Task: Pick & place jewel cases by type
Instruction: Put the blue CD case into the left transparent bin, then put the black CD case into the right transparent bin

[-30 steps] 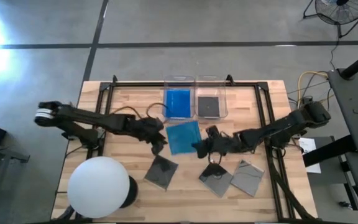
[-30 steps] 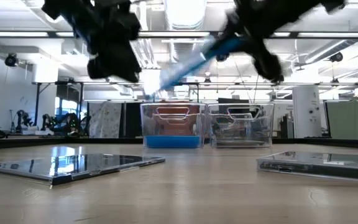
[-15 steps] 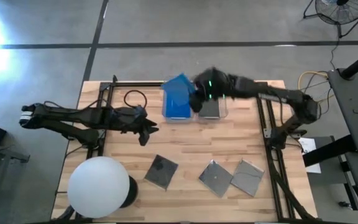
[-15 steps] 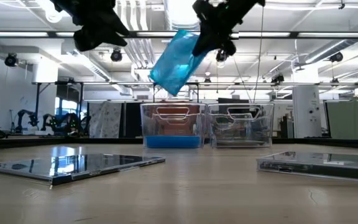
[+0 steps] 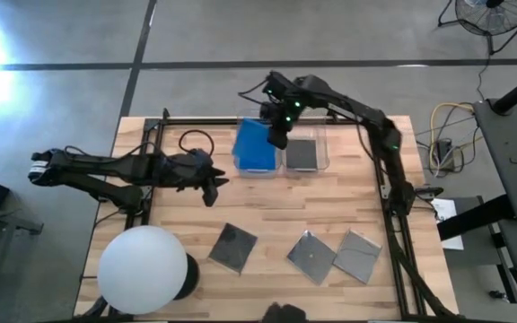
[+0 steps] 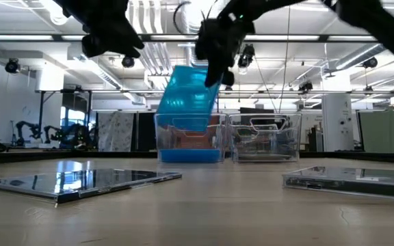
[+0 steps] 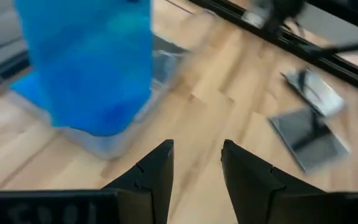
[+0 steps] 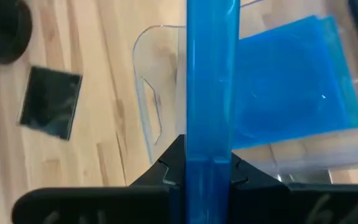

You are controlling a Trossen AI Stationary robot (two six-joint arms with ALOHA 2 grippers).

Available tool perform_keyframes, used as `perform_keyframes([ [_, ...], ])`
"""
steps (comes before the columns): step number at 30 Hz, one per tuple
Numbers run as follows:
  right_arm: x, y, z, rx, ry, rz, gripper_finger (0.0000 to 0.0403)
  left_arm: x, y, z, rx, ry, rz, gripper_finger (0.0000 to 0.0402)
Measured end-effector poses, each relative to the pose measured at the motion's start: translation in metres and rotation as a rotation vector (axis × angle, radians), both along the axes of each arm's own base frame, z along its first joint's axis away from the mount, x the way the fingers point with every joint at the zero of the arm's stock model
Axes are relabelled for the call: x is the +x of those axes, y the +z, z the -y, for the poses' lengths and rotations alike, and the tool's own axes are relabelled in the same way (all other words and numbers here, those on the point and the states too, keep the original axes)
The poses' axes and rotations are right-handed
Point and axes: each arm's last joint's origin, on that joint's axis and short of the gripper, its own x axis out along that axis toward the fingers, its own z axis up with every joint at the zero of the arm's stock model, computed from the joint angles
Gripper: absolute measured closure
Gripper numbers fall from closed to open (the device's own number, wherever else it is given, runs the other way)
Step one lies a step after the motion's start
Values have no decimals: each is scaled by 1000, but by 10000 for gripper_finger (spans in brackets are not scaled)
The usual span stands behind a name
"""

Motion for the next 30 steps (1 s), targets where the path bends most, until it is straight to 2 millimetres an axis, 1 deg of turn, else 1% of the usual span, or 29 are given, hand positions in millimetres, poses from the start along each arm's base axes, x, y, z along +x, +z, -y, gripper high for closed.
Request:
perform_keyframes([
  [3,2,-14,13,75,45,-101,380,-1,1,-4,-20,111,26,284],
  [4,1,-21,15,101,57,-162,380,-1,1,-4,-28,140,34,284],
  [6,2,-42,20,132,75,-226,379,-1,1,-5,-38,179,46,285],
  [8,3,-58,24,139,74,-252,372,-1,1,-6,-42,209,55,285],
  [11,8,-66,30,114,59,-236,350,0,0,-7,-62,247,63,285],
  [13,11,-67,33,82,51,-219,328,0,0,-7,-67,259,68,285],
  [16,13,-58,35,-23,35,-228,288,1,-1,-8,-75,285,72,285],
  [21,11,-39,34,-175,14,-232,209,3,-3,-8,-77,309,72,285],
  [23,9,-29,33,-248,6,-231,176,4,-4,-8,-77,310,64,284],
  [24,8,-22,33,-312,-14,-237,161,4,-5,-8,-77,311,63,284],
  [26,7,-8,34,-488,-75,-256,133,5,-6,-9,-75,311,58,284],
  [28,6,12,34,-761,-204,-315,113,6,-7,-8,-75,311,52,284],
  [30,2,42,31,-1035,-369,-334,102,7,-7,-8,-72,309,50,284],
])
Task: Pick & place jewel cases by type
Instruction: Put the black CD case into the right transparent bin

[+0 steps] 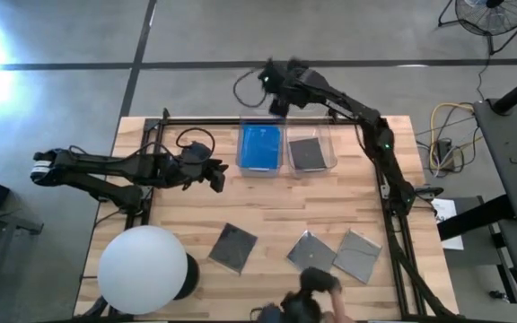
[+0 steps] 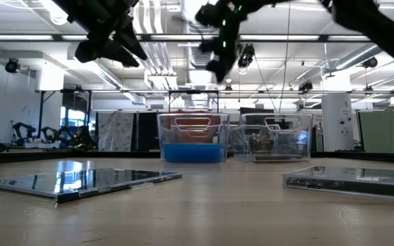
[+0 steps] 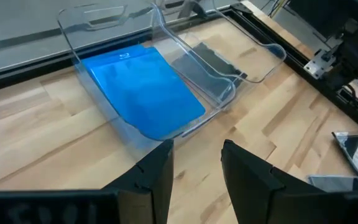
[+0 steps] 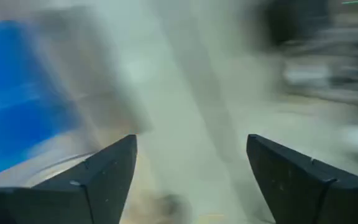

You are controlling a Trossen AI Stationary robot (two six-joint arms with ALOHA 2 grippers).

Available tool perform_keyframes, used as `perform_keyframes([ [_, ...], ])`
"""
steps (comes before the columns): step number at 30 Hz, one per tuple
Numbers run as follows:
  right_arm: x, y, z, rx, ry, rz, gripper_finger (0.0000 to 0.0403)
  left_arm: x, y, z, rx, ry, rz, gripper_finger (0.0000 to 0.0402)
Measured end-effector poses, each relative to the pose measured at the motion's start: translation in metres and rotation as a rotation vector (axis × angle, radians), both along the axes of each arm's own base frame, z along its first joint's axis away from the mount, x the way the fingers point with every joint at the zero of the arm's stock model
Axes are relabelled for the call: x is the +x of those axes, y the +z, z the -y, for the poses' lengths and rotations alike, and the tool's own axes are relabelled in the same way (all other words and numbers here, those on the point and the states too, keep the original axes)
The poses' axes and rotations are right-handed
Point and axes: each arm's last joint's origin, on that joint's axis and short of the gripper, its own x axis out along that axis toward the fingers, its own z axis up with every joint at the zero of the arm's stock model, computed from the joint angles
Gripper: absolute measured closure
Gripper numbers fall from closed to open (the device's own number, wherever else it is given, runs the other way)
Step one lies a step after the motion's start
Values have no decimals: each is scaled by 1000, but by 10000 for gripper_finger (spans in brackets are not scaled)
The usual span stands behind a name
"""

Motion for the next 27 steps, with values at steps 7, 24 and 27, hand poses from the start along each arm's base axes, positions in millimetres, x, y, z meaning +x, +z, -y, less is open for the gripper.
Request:
perform_keyframes([
  [7,-63,91,-32,247,-108,658,104,0,-2,0,-2,-89,-44,284],
  [24,4,-47,-272,1208,-177,487,144,12,-139,0,-528,-813,-347,284],
  [27,20,-79,-294,1268,-151,610,151,2,-140,14,-480,-938,-350,284],
])
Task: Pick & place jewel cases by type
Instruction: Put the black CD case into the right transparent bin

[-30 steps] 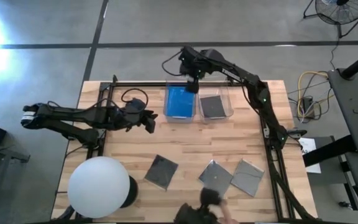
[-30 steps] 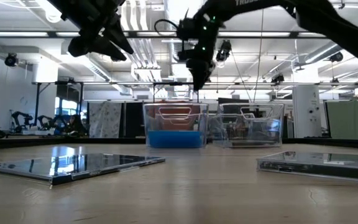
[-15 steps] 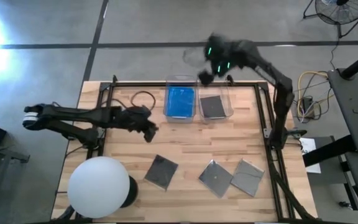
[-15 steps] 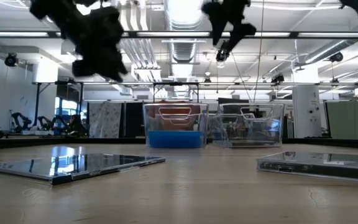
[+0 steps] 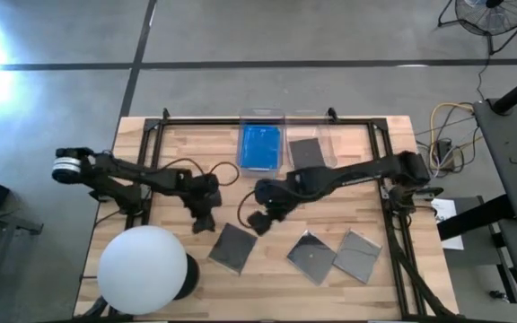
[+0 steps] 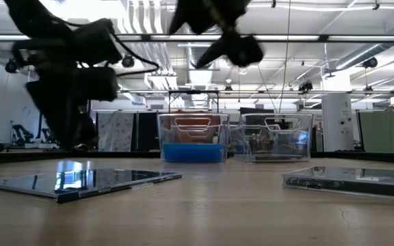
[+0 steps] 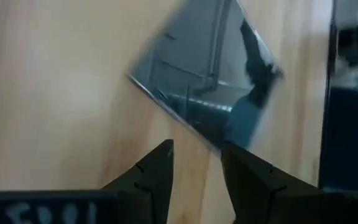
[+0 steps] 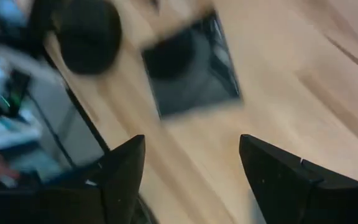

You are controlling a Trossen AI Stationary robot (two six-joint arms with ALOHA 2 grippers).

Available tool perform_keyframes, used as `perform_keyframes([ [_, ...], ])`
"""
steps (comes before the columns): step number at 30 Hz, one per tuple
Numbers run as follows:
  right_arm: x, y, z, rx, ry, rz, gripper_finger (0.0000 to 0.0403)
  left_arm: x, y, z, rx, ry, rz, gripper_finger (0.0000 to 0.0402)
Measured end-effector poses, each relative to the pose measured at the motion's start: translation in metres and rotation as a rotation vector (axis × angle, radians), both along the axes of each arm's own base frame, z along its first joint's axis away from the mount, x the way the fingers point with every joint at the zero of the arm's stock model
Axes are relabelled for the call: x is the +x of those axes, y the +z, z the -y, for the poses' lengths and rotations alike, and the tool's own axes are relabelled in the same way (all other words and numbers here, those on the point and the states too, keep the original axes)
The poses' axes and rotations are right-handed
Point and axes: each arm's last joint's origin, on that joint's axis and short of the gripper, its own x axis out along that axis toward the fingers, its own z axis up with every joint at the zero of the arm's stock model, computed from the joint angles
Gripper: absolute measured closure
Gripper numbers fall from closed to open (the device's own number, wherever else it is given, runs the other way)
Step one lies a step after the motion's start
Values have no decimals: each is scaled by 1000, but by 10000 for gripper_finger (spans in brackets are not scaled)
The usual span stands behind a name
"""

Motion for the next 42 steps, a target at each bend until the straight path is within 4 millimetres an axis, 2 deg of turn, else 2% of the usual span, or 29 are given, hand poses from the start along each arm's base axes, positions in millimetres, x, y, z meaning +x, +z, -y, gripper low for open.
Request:
perform_keyframes([
  [4,17,-34,-17,50,23,193,161,-14,-3,8,42,-57,27,284],
  [7,24,-67,-33,130,129,175,168,-20,-4,9,25,-38,25,284],
  [11,35,-106,-45,52,276,148,173,-24,-9,9,29,0,-2,284],
  [14,47,-113,-57,-16,389,201,174,-25,-11,8,37,28,-26,284],
  [19,66,-112,-80,-135,557,316,174,-25,-11,8,39,28,-30,284],
  [24,83,-112,-86,-405,802,470,175,-27,-13,7,83,17,-40,284],
  [28,100,-116,-93,-520,945,568,175,-33,-15,6,147,-38,-70,284],
  [36,126,-133,-110,-491,1156,655,175,-36,-17,3,269,0,-104,285],
  [42,132,-148,-110,-473,1221,558,175,-36,-17,2,285,34,-113,285],
])
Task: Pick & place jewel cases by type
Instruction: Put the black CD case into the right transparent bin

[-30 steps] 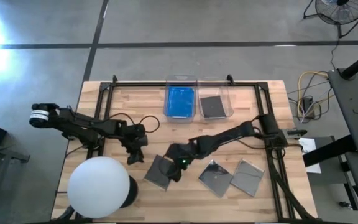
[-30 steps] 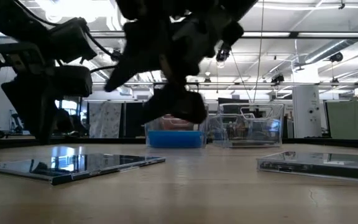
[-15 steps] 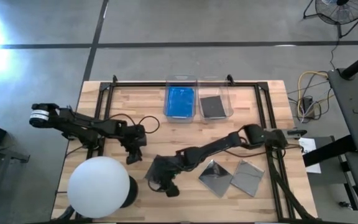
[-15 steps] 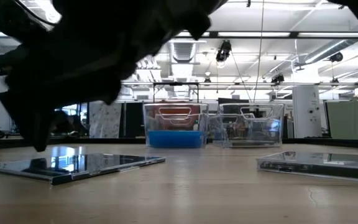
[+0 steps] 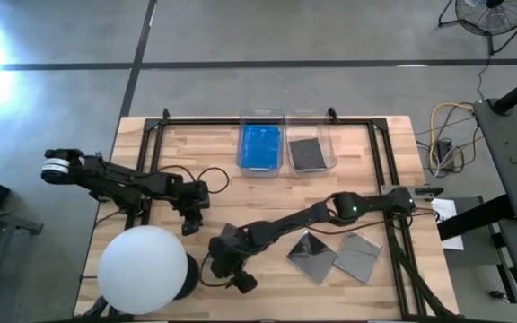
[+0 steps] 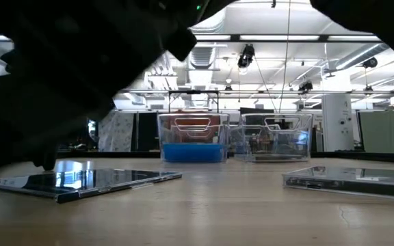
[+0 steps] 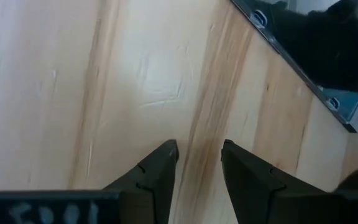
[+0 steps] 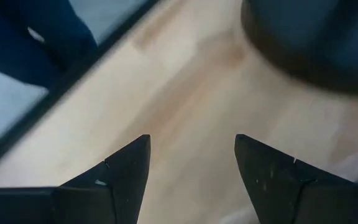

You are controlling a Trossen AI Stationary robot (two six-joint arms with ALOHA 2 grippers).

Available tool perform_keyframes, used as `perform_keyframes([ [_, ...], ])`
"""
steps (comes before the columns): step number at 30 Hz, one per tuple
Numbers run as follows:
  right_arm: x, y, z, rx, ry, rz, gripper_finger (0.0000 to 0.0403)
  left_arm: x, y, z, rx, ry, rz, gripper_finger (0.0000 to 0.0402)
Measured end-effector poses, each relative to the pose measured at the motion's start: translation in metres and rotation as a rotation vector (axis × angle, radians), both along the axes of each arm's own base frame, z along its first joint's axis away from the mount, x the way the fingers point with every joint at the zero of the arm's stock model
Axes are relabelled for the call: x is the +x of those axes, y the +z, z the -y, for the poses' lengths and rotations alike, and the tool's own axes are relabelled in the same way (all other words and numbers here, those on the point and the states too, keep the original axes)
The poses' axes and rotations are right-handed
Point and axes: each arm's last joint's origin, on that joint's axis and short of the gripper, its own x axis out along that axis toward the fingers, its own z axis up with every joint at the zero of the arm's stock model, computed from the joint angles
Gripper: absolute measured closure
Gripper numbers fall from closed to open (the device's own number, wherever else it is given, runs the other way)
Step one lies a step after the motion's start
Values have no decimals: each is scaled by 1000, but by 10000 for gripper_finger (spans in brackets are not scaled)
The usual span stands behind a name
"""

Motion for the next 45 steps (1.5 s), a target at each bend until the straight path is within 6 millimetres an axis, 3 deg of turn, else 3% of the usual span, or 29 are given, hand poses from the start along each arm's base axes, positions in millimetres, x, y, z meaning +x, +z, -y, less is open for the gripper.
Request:
perform_keyframes([
  [6,3,-12,15,-120,-101,-25,175,0,0,0,-12,23,-7,285],
  [14,6,5,53,-415,-646,-12,191,0,0,-1,-25,71,-20,285],
  [19,-11,43,63,-443,-833,-80,191,1,0,-2,-38,149,-20,285],
  [24,-37,82,83,-376,-1019,-216,185,10,4,-8,-39,356,52,284],
  [28,-75,99,93,-333,-1126,-428,182,17,8,-9,-136,496,107,284],
  [31,-104,84,94,-223,-1132,-567,182,17,9,-8,-159,516,104,284],
  [34,-123,69,97,9,-1251,-519,182,16,8,-8,-172,507,93,284],
  [38,-151,60,119,357,-1470,-441,182,16,9,-6,-239,492,71,284],
  [41,-164,29,130,437,-1578,-468,181,16,9,-4,-282,496,55,284],
  [45,-161,18,136,553,-1598,-470,181,16,9,-2,-311,510,45,284],
])
